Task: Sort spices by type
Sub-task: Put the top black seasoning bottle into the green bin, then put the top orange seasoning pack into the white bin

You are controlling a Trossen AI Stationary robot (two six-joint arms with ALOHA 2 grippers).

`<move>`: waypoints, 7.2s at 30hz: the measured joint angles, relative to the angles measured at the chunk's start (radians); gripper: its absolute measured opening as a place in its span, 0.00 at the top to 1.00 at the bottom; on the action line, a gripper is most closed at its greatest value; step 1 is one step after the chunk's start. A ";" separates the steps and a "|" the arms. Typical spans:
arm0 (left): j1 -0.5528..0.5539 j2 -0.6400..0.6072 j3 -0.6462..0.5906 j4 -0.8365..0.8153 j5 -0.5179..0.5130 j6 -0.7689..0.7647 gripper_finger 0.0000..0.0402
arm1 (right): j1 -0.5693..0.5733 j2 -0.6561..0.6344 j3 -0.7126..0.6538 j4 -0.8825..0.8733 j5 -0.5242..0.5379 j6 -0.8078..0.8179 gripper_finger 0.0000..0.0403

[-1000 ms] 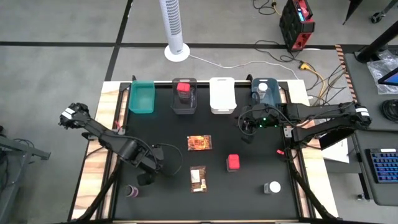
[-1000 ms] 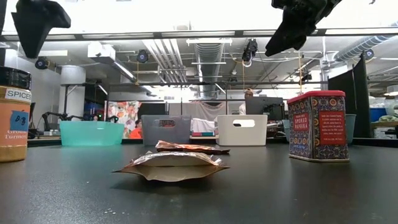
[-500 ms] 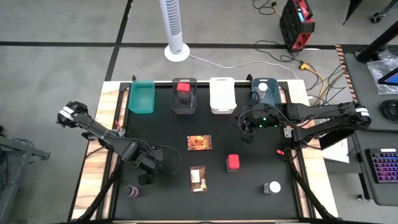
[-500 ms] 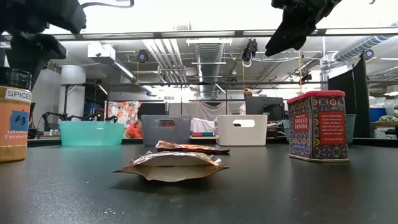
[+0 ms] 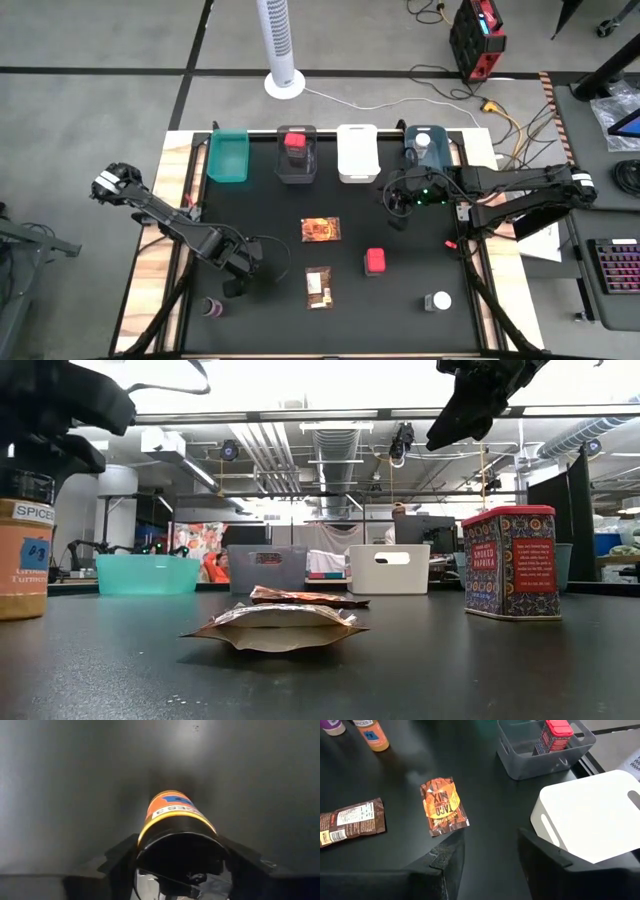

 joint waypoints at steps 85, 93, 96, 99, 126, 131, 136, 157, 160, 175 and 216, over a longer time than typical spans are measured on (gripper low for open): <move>1.666 0.215 0.318 0.022 -0.056 0.884 0.52 | 0.000 -0.001 -0.152 0.164 -0.003 -0.029 0.90; 1.666 0.217 0.308 0.014 -0.044 0.858 0.52 | 0.000 -0.001 -0.151 0.163 -0.004 -0.029 0.90; 1.666 0.228 0.303 -0.002 -0.021 0.853 0.52 | 0.000 -0.001 -0.151 0.163 -0.004 -0.029 0.90; 1.666 0.234 0.302 0.002 -0.021 0.853 0.52 | 0.000 -0.001 -0.151 0.163 -0.004 -0.029 0.90; 1.668 0.297 0.303 0.044 -0.031 0.860 0.29 | 0.000 -0.001 -0.151 0.163 -0.003 -0.029 0.91; 1.668 0.291 0.305 0.022 -0.031 0.860 0.28 | 0.000 -0.001 -0.151 0.163 -0.003 -0.029 0.90; 1.668 0.290 0.360 -0.051 -0.031 0.857 0.28 | 0.000 -0.001 -0.151 0.163 -0.003 -0.029 0.91; 1.523 0.140 0.615 -0.246 -0.031 0.783 0.29 | 0.000 -0.001 -0.151 0.177 -0.003 -0.028 0.90; 1.398 0.087 0.599 -0.234 -0.033 0.767 0.30 | 0.000 -0.001 -0.151 0.201 -0.002 -0.028 0.90; 0.689 0.063 0.584 -0.151 -0.112 0.621 0.30 | 0.000 -0.001 -0.151 0.223 -0.003 -0.005 0.90; 0.492 0.491 0.162 0.591 -0.092 0.702 0.34 | 0.000 -0.052 -0.151 0.162 0.000 0.079 0.76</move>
